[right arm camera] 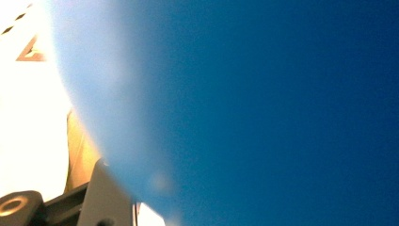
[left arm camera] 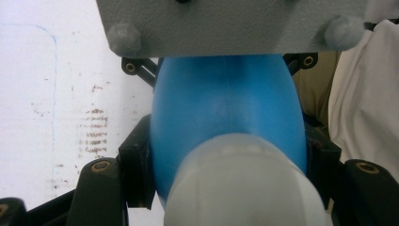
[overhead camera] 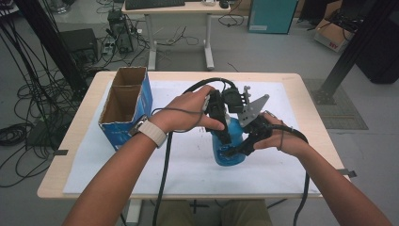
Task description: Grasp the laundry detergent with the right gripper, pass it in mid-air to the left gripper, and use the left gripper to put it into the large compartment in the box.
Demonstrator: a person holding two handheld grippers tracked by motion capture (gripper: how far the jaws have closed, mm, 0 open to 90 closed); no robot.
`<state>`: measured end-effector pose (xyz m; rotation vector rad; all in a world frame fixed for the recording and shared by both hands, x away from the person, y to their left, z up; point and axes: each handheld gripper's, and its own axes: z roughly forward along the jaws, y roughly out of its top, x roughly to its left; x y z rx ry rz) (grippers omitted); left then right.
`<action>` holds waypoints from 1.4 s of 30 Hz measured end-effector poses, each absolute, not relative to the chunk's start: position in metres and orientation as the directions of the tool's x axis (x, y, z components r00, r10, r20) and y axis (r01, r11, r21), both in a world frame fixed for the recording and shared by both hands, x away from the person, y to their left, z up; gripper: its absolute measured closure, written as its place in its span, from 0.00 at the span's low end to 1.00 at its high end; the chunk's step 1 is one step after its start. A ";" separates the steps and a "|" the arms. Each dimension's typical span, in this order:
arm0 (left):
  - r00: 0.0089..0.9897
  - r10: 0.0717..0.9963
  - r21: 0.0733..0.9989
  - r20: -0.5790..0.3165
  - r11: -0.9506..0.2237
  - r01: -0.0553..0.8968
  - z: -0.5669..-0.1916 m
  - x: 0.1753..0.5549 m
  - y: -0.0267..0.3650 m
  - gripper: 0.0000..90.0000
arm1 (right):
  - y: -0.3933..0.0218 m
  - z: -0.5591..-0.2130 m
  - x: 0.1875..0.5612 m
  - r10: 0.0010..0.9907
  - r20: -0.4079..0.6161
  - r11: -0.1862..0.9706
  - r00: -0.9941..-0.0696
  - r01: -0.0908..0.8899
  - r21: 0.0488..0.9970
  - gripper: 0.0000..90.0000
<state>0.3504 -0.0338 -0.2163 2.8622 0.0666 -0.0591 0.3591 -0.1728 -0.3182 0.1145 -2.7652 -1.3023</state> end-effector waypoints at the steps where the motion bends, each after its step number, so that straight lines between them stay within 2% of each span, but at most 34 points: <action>1: 0.998 0.042 0.276 -0.050 -0.960 0.055 -0.216 0.350 -0.034 0.41 | -0.173 -0.318 0.359 -0.103 0.042 0.634 -0.994 -0.033 0.773 0.47; 9: 0.999 0.035 0.277 -0.029 -0.960 0.042 -0.216 0.351 -0.034 0.41 | -0.173 -0.318 0.359 -0.101 0.050 0.635 -0.994 -0.026 0.772 0.47; 42: 0.998 0.044 0.277 -0.049 -0.959 0.056 -0.217 0.350 -0.032 0.41 | -0.171 -0.319 0.359 -0.104 0.042 0.634 -0.994 -0.034 0.772 0.47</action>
